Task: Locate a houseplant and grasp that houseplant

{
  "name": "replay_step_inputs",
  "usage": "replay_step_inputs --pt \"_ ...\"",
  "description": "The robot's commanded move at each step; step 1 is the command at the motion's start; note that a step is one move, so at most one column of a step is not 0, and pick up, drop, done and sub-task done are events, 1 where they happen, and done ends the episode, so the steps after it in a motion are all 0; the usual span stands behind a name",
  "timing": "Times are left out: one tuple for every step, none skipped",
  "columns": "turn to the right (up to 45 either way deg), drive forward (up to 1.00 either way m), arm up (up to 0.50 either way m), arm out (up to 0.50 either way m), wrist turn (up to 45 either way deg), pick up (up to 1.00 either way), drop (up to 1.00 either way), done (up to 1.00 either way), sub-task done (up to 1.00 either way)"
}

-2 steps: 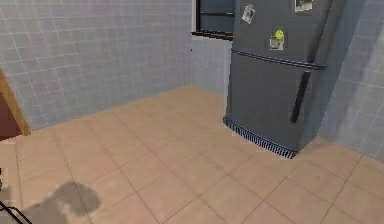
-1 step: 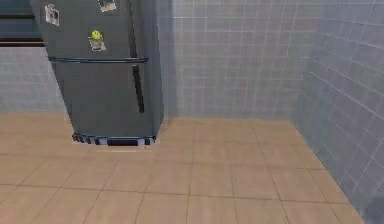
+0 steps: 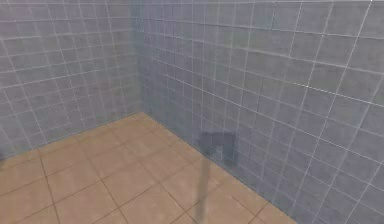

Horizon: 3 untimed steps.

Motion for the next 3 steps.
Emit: replay_step_inputs --pt "15.0 0.00 0.00 0.00 0.0 0.00 0.00 0.00 0.00" --pt "0.0 0.20 0.00 0.00 0.0 0.00 0.00 0.00 0.00" --pt "-45.0 0.00 0.00 0.00 0.0 0.00 0.00 0.00 0.00"
